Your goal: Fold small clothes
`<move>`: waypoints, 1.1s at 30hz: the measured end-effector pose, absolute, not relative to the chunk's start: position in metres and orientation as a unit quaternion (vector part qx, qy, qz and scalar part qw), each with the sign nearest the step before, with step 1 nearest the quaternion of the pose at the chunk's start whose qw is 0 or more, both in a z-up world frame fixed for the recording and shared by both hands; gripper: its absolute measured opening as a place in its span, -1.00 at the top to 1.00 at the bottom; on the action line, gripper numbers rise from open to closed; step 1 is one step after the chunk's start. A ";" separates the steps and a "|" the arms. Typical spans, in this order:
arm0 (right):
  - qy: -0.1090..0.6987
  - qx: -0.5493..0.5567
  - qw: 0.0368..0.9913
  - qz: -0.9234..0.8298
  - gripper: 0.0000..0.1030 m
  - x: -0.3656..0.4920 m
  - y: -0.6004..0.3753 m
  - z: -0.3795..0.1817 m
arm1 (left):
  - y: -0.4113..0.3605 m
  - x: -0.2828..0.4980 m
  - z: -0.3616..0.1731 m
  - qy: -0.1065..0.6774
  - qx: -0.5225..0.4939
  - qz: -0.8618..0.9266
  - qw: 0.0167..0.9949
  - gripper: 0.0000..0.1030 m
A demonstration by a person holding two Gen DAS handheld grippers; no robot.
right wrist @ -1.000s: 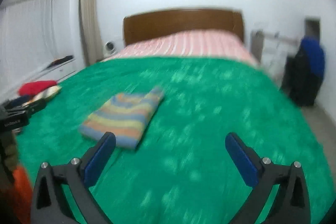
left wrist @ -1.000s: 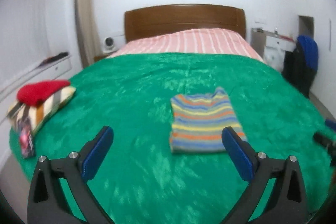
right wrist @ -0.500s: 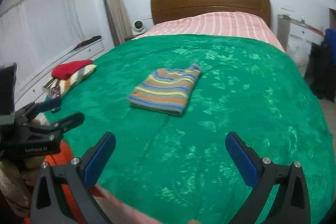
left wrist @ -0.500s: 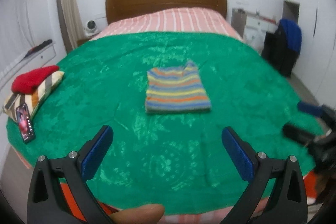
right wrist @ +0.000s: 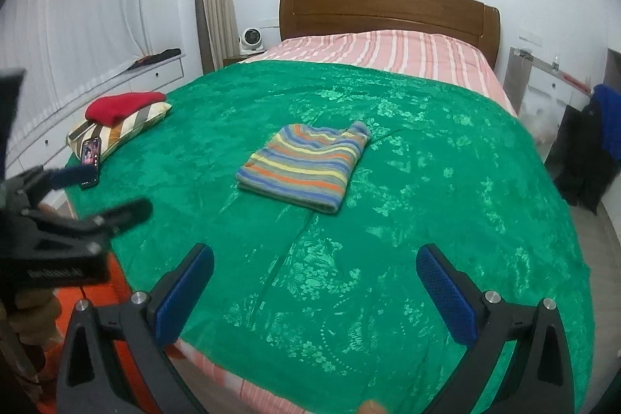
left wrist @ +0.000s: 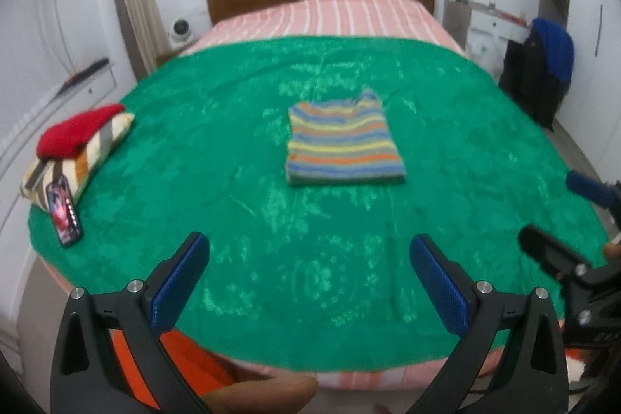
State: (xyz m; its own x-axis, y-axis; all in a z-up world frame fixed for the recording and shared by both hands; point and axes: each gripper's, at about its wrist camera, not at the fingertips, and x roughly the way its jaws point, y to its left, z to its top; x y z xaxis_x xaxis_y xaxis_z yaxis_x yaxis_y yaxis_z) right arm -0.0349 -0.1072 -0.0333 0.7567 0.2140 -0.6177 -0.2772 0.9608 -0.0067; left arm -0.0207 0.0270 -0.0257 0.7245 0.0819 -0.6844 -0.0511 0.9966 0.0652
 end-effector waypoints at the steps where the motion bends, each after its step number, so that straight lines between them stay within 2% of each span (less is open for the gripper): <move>1: 0.323 -0.048 0.936 0.130 -1.00 -0.035 -0.108 -0.031 | 0.027 -0.019 -0.028 0.377 0.023 0.039 0.925 -1.00; 23: 0.368 -0.065 0.920 0.115 -1.00 -0.028 -0.107 -0.046 | 0.029 -0.011 -0.048 0.414 0.054 0.058 0.907 -1.00; 33: 0.409 -0.093 0.890 0.178 -1.00 -0.023 -0.122 -0.030 | 0.025 -0.019 -0.026 0.375 0.127 0.007 0.918 -1.00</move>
State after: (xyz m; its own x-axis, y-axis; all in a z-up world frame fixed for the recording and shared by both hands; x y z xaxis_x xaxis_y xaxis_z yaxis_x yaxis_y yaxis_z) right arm -0.0229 -0.1217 -0.0301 0.6012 0.2408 -0.7619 -0.3936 0.9191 -0.0202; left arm -0.0186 0.0247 -0.0261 0.7182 0.1080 -0.6874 0.0826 0.9677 0.2384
